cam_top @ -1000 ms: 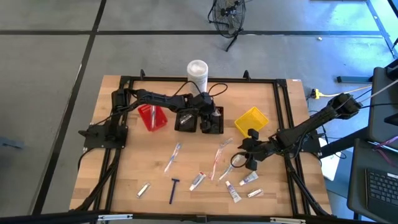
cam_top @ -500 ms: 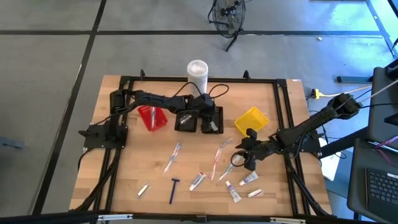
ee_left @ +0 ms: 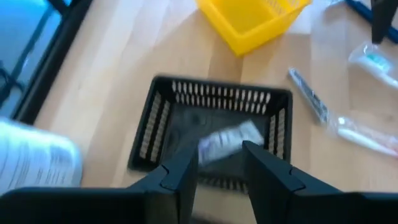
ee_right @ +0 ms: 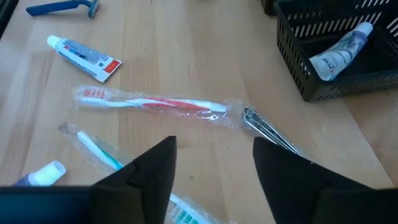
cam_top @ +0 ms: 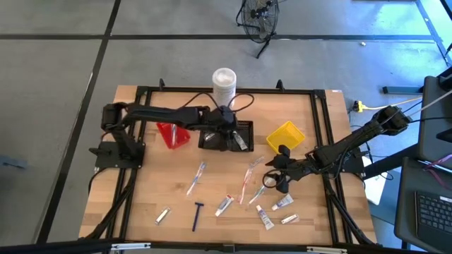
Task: Pick & Place Travel size toiletries
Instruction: Put the blue razor into the yellow bin
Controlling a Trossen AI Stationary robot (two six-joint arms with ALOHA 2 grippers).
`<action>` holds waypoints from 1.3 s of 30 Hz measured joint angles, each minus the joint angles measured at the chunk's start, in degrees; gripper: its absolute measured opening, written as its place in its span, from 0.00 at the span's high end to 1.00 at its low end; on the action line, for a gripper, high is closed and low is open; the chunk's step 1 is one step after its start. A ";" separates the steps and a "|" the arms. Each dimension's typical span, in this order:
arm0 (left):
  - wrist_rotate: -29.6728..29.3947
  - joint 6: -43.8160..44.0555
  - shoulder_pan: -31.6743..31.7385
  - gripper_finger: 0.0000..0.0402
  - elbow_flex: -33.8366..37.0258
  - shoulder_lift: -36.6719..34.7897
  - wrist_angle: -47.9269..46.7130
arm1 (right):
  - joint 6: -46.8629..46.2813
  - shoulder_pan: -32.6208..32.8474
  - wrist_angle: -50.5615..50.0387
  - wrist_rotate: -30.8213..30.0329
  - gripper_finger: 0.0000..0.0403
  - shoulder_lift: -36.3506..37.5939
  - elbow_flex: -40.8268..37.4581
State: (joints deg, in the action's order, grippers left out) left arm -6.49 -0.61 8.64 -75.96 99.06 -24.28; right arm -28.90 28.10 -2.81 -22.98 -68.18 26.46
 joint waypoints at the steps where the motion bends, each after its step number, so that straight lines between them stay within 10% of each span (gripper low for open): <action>1: -0.05 0.82 0.00 0.72 0.00 -0.78 -2.03 | 0.01 0.00 0.01 0.00 0.43 0.00 0.00; 19: -6.09 9.53 -10.03 0.77 28.98 -23.54 15.30 | 1.20 -0.02 1.98 0.93 0.42 -0.04 0.00; 27: -14.57 10.84 -18.30 0.77 33.99 -24.59 19.96 | 3.75 -0.13 5.54 1.35 0.42 -0.89 0.00; 39: -8.99 7.42 -22.71 0.77 40.41 -24.10 32.02 | 4.05 -0.13 12.08 6.12 0.47 -7.50 0.00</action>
State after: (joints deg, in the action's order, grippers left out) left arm -15.48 6.81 -14.06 -35.55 74.96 7.74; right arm -24.84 27.97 9.27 -16.86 -75.68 26.46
